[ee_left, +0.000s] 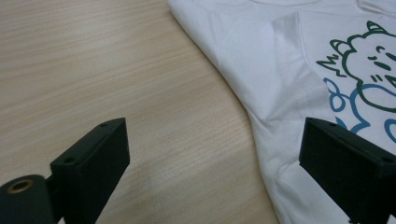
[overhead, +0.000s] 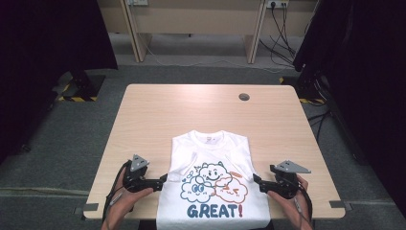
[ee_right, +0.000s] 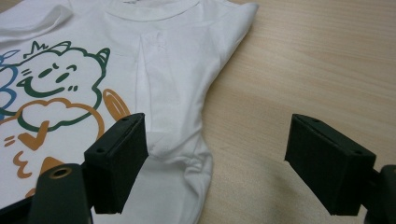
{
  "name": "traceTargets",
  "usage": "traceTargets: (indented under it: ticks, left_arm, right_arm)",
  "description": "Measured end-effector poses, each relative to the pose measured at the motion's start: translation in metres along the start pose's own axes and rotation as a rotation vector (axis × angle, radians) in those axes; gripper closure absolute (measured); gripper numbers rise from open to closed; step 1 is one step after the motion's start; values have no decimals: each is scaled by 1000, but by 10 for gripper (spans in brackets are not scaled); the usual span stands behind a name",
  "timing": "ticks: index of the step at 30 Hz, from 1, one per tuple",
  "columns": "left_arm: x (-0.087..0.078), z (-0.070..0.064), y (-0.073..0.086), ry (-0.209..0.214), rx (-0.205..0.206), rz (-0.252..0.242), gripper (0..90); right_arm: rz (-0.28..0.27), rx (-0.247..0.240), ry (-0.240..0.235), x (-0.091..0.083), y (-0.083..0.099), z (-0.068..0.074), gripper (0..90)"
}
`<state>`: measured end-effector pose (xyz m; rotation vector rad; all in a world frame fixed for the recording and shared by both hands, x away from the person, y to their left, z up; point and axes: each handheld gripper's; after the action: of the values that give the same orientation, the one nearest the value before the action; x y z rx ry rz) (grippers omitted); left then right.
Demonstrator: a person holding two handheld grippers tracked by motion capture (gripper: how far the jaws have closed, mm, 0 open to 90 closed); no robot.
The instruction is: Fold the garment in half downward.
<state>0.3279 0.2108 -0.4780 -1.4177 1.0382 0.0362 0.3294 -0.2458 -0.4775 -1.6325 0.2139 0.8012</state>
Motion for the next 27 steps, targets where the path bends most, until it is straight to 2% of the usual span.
traceTargets:
  ticks: [9, 27]
  left_arm:
    - [10, 3, -6, 7, -4, 3, 110]
    - [27, 8, -23, -6, 0, 0, 152]
  right_arm:
    - [0, -9, -6, 8, -7, -2, 233]
    - [1, -15, -14, 27, -25, -1, 264]
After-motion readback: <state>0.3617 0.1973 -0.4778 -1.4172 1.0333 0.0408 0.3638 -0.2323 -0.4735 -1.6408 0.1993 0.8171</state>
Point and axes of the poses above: each handheld gripper's, and its own axes: x roughly forward along the jaws, y roughly out of its underside, z roughly to its left, and after that the axes turned 9 degrees about y, right-handed
